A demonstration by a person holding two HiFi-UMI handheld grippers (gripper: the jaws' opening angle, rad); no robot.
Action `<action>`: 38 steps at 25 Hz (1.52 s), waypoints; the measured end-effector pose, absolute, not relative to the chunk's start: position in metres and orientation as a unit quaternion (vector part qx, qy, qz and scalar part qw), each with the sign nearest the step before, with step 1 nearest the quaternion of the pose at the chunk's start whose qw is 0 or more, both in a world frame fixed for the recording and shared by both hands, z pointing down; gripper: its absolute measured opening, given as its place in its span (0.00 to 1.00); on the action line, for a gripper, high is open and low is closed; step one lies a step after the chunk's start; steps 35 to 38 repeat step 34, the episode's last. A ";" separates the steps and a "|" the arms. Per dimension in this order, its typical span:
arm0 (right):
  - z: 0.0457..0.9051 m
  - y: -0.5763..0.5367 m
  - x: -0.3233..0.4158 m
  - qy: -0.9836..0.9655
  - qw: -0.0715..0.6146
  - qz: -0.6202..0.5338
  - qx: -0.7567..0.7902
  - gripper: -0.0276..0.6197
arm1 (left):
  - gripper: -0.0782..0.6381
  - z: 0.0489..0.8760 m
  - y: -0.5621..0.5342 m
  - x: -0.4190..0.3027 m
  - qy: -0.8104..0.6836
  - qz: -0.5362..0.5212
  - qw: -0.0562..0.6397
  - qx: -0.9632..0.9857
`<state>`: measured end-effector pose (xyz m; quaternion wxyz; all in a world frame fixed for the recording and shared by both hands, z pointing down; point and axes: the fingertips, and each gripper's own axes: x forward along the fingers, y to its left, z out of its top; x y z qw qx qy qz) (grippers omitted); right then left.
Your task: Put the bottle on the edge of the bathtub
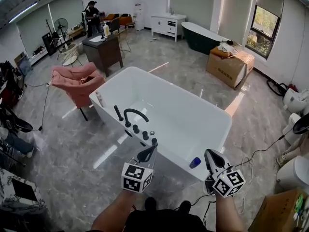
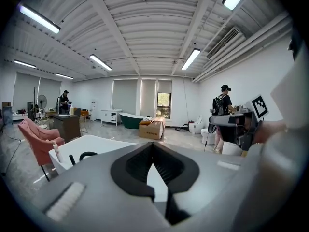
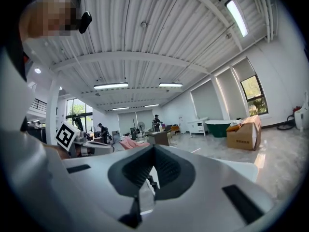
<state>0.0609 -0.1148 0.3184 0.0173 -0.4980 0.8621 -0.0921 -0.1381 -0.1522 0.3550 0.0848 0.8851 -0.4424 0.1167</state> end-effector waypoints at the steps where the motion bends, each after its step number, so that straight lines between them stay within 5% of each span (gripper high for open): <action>1: 0.314 -0.116 0.051 0.861 0.025 -0.091 -0.500 0.06 | 0.12 0.354 -0.154 -0.147 -0.440 0.116 0.083 0.886; 11: 0.291 -0.103 0.023 0.862 0.028 -0.068 -0.502 0.06 | 0.12 0.329 -0.163 -0.187 -0.449 0.085 0.067 0.887; 24: 0.289 -0.093 0.106 0.856 0.020 -0.077 -0.511 0.06 | 0.12 0.311 -0.155 -0.086 -0.416 0.065 0.047 0.906; 38: 0.289 -0.091 0.117 0.855 0.022 -0.082 -0.512 0.06 | 0.12 0.317 -0.158 -0.077 -0.417 0.062 0.067 0.904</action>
